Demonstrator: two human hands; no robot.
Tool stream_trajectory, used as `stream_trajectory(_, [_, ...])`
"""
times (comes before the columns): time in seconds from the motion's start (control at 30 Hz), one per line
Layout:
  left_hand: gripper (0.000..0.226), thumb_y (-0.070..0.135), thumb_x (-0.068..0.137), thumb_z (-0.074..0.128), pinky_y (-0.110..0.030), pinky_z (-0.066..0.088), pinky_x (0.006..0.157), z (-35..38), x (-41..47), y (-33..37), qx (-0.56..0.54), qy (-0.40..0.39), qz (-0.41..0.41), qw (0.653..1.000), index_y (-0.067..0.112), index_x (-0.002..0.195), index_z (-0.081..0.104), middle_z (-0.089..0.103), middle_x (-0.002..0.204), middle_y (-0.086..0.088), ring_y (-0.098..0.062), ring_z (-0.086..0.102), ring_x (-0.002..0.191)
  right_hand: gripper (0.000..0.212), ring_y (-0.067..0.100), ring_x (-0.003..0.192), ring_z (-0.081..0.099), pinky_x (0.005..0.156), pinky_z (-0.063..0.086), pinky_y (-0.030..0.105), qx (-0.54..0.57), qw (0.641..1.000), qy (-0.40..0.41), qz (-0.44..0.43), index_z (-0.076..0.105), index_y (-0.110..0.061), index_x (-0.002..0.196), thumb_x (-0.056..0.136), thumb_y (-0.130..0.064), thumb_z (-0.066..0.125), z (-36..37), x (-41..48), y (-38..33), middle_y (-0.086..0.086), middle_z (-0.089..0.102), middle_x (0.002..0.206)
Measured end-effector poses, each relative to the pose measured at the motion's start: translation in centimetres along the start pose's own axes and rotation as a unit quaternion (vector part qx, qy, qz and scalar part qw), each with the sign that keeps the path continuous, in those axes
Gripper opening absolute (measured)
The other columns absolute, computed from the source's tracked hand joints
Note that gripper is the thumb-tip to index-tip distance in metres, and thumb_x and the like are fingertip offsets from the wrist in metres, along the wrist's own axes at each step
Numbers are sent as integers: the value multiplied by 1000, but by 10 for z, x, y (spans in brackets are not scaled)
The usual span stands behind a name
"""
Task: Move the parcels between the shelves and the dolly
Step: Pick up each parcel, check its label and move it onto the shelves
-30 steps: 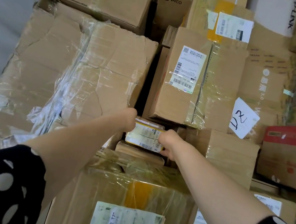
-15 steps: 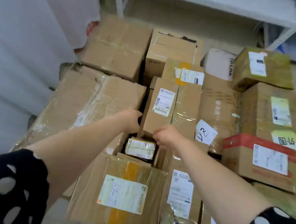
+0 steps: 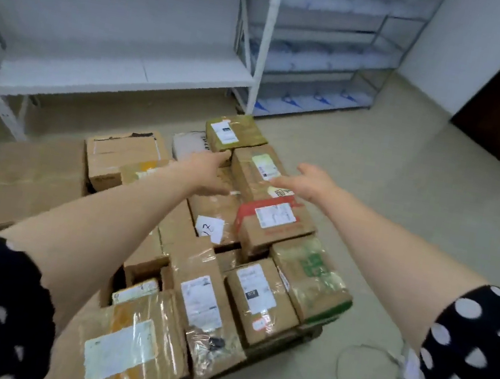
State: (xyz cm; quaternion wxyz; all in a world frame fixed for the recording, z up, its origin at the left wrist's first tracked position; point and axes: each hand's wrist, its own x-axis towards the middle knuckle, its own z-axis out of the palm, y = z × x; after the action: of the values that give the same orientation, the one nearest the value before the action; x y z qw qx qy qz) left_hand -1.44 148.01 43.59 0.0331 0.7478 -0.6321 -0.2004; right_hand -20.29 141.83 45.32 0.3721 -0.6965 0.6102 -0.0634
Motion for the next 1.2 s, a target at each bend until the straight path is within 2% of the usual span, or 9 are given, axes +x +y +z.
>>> stream_trajectory(0.1, [80,36,83,64,-35,45,98,-4,17,63,-4,1,51,999,30,151,23,49,140,-8,-28,50,122,87,25,140,31,108,28,27,26,998,50,23,26,-3,149,85,-46,66,-54,-11,36,11,28,154])
stream_trajectory(0.2, [80,36,84,65,-39,41,104,-1,35,129,-1,2,90,996,31,151,21,43,146,-8,-29,44,130,86,23,141,31,109,27,26,63,993,94,30,27,-3,148,85,-45,67,-100,-16,73,10,28,155])
stream_trajectory(0.3, [81,37,84,65,-40,42,104,9,58,197,20,6,128,991,33,151,21,47,143,-7,-28,47,127,87,24,140,32,109,28,27,81,989,115,36,28,-3,148,84,-45,68,-145,-11,118,10,31,154])
stream_trajectory(0.4, [81,38,83,66,-41,41,105,27,90,267,33,8,157,987,34,150,21,42,148,-4,-26,45,130,88,24,140,31,110,28,29,76,988,125,42,27,-3,148,83,-45,69,-190,6,170,11,30,154])
stream_trajectory(0.53, [85,41,81,67,-45,37,108,47,155,366,62,12,158,985,37,150,18,34,152,-2,-26,38,135,88,27,139,33,110,30,33,9,989,144,18,28,-6,147,80,-44,72,-263,50,241,12,32,152])
stream_trajectory(0.73, [85,41,82,65,-45,40,105,45,241,492,75,18,123,989,36,151,15,35,149,-6,-28,41,131,111,29,145,19,113,25,36,-56,987,152,1,3,-20,153,74,-38,79,-385,110,320,20,4,158])
stream_trajectory(0.87, [86,40,84,64,-39,41,103,26,284,545,80,38,109,990,27,153,13,36,149,-7,-27,41,131,117,28,146,15,114,24,36,-50,987,149,-15,-1,-22,153,72,-36,82,-444,153,344,19,0,159])
stream_trajectory(1.0, [84,41,83,64,-38,46,93,4,333,578,81,66,80,991,18,150,19,44,141,-10,-27,50,120,119,26,147,11,116,21,35,-37,987,149,-44,-2,-22,153,71,-34,83,-483,199,350,19,-1,159])
stream_trajectory(1.2, [81,40,83,61,-38,46,89,-21,427,607,83,80,56,992,20,149,19,45,135,-9,-27,49,120,117,23,146,14,116,24,35,-49,985,143,-87,1,-20,153,71,-31,83,-535,291,347,12,8,159])
